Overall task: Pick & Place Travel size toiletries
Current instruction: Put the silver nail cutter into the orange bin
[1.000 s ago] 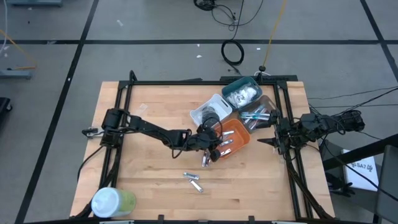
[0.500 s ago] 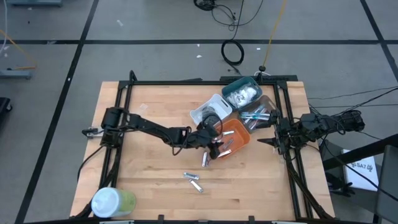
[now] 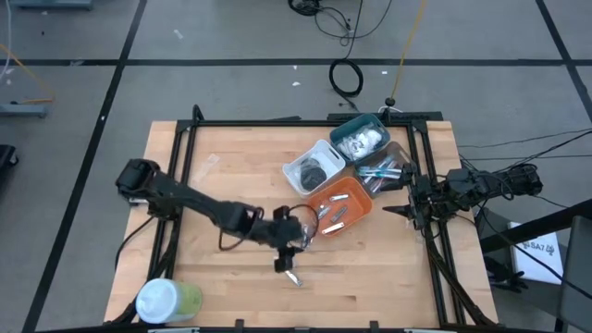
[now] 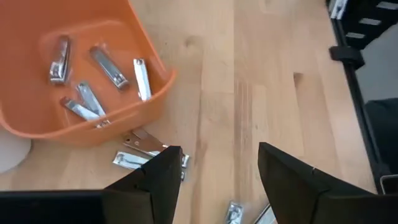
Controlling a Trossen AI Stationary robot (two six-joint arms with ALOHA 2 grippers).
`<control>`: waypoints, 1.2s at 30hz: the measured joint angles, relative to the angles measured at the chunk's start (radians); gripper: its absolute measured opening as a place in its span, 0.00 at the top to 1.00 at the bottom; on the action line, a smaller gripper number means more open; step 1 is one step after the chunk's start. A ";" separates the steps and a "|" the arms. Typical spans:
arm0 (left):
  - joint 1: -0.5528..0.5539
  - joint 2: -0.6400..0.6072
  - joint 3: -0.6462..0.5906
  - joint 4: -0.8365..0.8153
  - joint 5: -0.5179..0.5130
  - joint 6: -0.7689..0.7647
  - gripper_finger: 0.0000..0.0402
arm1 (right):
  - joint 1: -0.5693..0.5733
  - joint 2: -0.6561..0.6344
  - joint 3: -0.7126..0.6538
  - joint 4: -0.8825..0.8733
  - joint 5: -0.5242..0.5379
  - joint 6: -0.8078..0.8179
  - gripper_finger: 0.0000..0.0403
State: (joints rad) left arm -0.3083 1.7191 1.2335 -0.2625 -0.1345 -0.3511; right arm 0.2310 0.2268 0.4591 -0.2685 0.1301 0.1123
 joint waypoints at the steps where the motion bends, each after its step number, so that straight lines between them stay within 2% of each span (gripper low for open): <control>1: -0.016 0.014 0.000 0.008 -0.028 -0.019 0.50 | 0.000 0.000 0.000 0.001 0.000 0.000 0.36; 4: -0.037 0.052 0.000 0.002 -0.123 -0.121 0.52 | 0.000 0.000 0.000 0.001 0.000 0.000 0.36; 8: -0.020 0.124 0.000 0.012 -0.178 -0.236 0.55 | 0.000 0.001 0.000 0.005 0.000 0.000 0.36; 14: 0.039 0.248 -0.001 0.037 -0.180 -0.342 0.58 | 0.000 0.002 -0.033 0.046 0.000 0.004 0.36; 22: 0.093 0.291 -0.001 0.033 -0.175 -0.520 0.59 | 0.000 0.002 -0.047 0.079 0.001 0.004 0.36; 36: 0.090 0.321 0.001 0.020 -0.136 -0.580 0.60 | 0.000 0.002 -0.047 0.078 0.004 0.002 0.36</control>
State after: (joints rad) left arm -0.2181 2.0404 1.2350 -0.2427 -0.2704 -0.9309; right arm 0.2306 0.2283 0.4122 -0.1905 0.1345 0.1148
